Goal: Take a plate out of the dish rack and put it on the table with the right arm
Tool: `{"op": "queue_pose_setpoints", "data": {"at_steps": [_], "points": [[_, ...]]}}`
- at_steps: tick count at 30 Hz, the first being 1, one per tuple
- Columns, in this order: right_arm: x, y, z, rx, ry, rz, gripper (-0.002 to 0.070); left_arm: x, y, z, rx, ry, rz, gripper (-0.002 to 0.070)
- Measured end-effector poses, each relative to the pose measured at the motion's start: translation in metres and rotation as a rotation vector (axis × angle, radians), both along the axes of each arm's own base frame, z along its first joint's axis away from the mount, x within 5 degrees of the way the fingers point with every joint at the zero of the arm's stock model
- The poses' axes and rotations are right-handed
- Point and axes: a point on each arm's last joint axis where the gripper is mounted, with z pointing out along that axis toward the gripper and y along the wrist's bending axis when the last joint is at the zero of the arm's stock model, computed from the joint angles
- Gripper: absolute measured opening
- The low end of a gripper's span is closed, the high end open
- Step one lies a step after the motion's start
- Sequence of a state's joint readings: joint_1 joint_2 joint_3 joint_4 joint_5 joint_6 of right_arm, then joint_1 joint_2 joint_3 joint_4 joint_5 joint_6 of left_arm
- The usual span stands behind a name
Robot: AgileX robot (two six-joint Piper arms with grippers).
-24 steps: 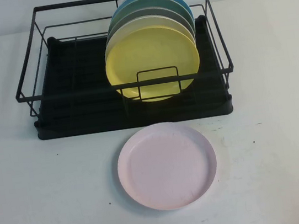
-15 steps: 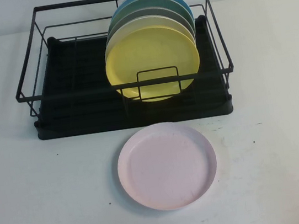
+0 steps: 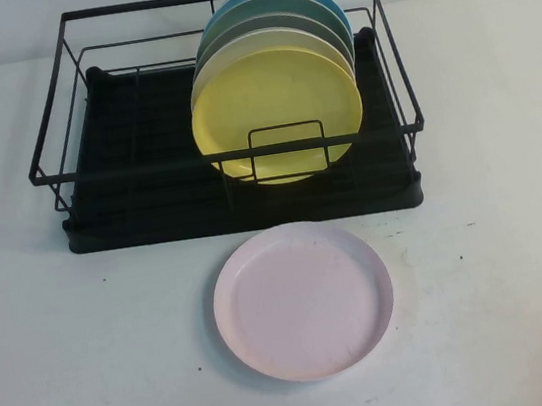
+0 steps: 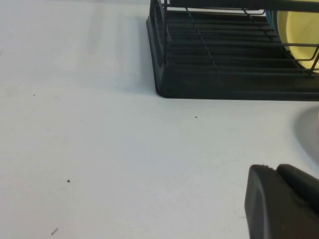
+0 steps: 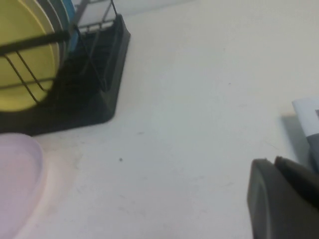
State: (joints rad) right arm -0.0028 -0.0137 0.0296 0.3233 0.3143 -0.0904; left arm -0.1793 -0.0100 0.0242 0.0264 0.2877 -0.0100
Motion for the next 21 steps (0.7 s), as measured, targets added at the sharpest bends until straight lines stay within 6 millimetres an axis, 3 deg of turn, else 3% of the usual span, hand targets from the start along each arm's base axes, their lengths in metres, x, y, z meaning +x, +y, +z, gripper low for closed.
{"op": "queue_pose_setpoints", "data": {"at_steps": [7,12,16,21], "points": [[0.002,0.0,0.016,0.374,-0.142,-0.052,-0.0018,0.0,0.0,0.0,0.0,0.0,0.0,-0.0004],[0.003,-0.004,0.022,0.512,-0.202,-0.094,-0.0018,0.0,0.0,0.0,0.0,0.0,0.0,-0.0004],[0.002,0.001,0.026,0.579,-0.161,-0.053,-0.0018,0.0,0.0,0.0,0.0,0.0,0.0,-0.0004],[0.012,0.016,0.06,0.524,0.055,0.067,-0.0018,0.0,0.0,0.0,0.0,0.0,0.0,-0.0004]]}}
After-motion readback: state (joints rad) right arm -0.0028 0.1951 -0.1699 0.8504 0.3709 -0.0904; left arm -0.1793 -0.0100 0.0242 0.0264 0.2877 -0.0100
